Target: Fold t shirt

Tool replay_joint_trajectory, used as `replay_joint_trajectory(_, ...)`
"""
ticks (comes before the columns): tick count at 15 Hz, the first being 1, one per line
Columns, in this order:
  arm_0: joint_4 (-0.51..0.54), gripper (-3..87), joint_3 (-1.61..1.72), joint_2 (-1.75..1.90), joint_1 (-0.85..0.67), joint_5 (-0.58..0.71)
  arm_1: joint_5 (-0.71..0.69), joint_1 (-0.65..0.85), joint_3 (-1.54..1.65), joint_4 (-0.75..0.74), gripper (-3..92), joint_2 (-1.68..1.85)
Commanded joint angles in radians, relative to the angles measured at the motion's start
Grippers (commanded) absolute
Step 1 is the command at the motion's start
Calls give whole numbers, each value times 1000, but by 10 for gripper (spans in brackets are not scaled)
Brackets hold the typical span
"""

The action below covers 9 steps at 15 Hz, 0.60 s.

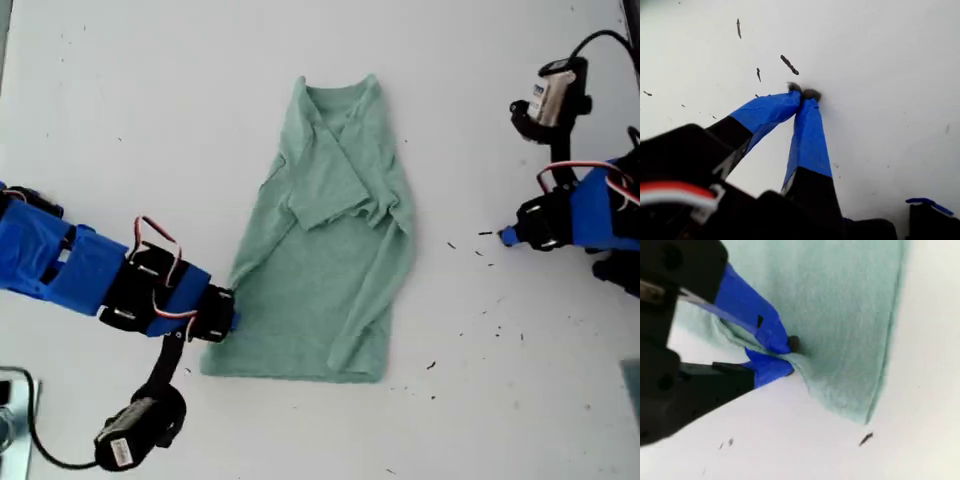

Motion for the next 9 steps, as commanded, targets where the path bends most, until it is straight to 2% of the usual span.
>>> replay_joint_trajectory(1, 193, -2, 63, 316, -41, -60, 14, -9, -3, 9, 10, 23)
replay_joint_trajectory(3, 311, -2, 83, 471, -94, -37, 12, -12, 0, 17, 10, 44)
replay_joint_trajectory(5, 293, -2, -26, 376, -78, -3, 17, -17, 0, 18, 10, 46)
replay_joint_trajectory(7, 290, -2, -321, 86, -66, 77, 25, -18, -2, 21, 10, 49)
replay_joint_trajectory(9, 328, -2, -861, -322, -49, 206, 23, -18, -2, 23, 10, 52)
